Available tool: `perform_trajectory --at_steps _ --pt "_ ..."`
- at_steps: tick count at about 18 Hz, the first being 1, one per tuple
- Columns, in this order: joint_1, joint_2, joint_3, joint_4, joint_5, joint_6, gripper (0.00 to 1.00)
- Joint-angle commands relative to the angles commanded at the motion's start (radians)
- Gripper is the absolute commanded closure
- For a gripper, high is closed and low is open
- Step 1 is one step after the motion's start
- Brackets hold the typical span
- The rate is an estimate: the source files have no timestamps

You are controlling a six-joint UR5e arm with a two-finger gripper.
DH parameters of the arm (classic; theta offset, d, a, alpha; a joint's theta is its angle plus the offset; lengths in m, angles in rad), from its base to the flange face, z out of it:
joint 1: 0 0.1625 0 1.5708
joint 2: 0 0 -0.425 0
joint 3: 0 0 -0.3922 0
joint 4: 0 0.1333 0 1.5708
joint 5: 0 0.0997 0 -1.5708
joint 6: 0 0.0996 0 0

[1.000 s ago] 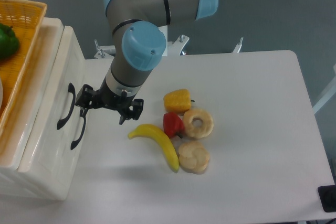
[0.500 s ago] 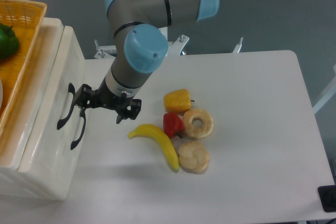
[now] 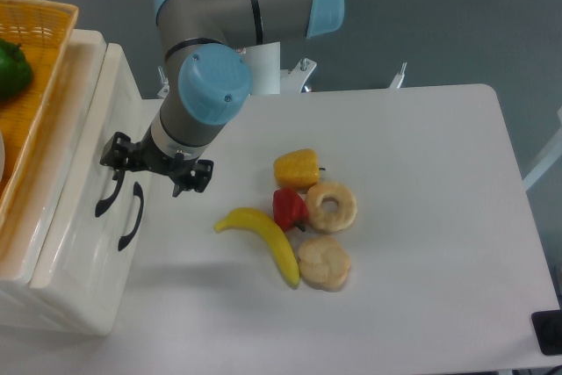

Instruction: Slide open the top white drawer

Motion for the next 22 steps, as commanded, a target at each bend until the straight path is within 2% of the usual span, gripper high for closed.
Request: perform_trajectory --at_steps 6,22 --pt "0.002 0.000 -0.023 0.005 0.000 0.025 0.00" --pt "-0.011 -0.015 -0.029 0.014 0.002 0.023 0.00"
